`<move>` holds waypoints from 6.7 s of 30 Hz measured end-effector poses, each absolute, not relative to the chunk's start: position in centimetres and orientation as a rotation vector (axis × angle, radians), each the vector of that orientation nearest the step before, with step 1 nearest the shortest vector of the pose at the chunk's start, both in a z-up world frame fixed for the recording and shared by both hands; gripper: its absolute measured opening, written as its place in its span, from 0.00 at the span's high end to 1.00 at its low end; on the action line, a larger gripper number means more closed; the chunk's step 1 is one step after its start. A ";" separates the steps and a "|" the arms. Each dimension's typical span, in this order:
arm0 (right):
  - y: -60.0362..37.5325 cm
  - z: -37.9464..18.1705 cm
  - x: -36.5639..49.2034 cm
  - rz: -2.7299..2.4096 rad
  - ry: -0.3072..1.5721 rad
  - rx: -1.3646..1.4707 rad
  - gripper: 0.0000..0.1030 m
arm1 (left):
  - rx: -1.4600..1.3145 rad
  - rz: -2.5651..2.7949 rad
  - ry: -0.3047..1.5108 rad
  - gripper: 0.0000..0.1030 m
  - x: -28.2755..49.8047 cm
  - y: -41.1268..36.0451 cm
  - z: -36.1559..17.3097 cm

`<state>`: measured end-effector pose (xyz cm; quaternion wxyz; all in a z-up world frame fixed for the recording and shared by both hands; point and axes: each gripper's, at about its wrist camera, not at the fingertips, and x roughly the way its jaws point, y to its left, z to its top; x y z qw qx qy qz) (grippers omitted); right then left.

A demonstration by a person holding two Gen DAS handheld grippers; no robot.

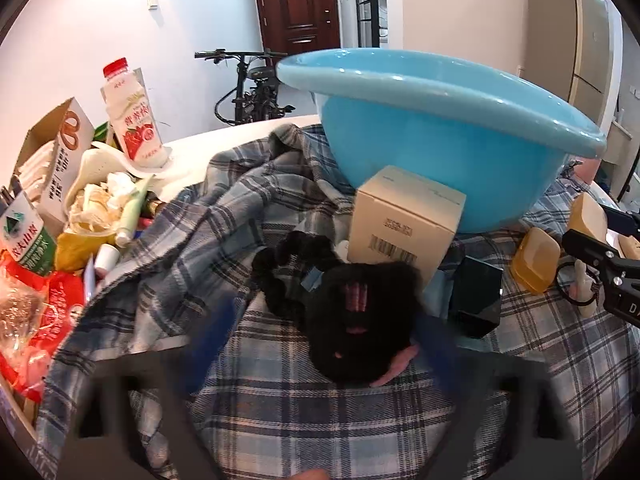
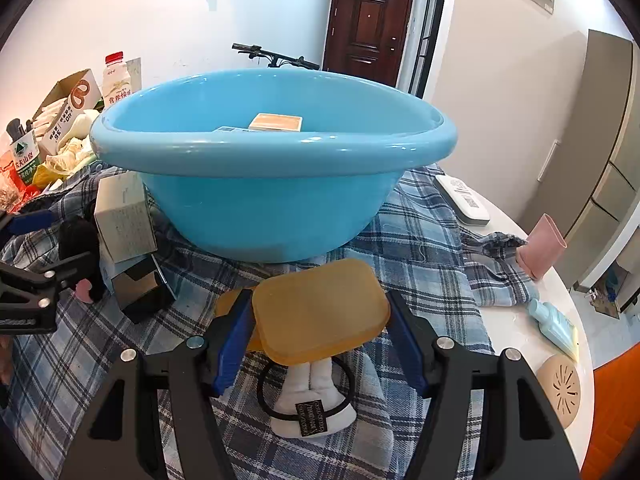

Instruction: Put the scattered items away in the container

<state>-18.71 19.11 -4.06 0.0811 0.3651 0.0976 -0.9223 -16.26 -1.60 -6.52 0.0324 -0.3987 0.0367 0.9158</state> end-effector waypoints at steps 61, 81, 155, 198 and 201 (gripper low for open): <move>16.9 13.2 -19.6 -2.838 0.183 0.714 0.35 | -0.709 2.912 0.078 0.67 -18.5 1.4 11.0; 14.7 8.0 -28.0 -2.819 0.136 0.877 0.35 | -0.852 2.925 -0.014 0.67 -24.1 0.2 6.5; 13.6 8.0 -27.3 -2.822 0.185 0.862 0.35 | -0.915 2.991 -0.042 0.00 -25.3 -1.8 6.6; 13.1 12.3 -22.7 -2.914 0.124 0.752 0.00 | -0.733 3.120 0.098 0.00 -19.0 -2.8 11.4; 12.4 14.0 -19.5 -2.941 0.167 0.699 0.00 | -0.658 3.132 0.103 0.00 -16.0 -3.2 12.9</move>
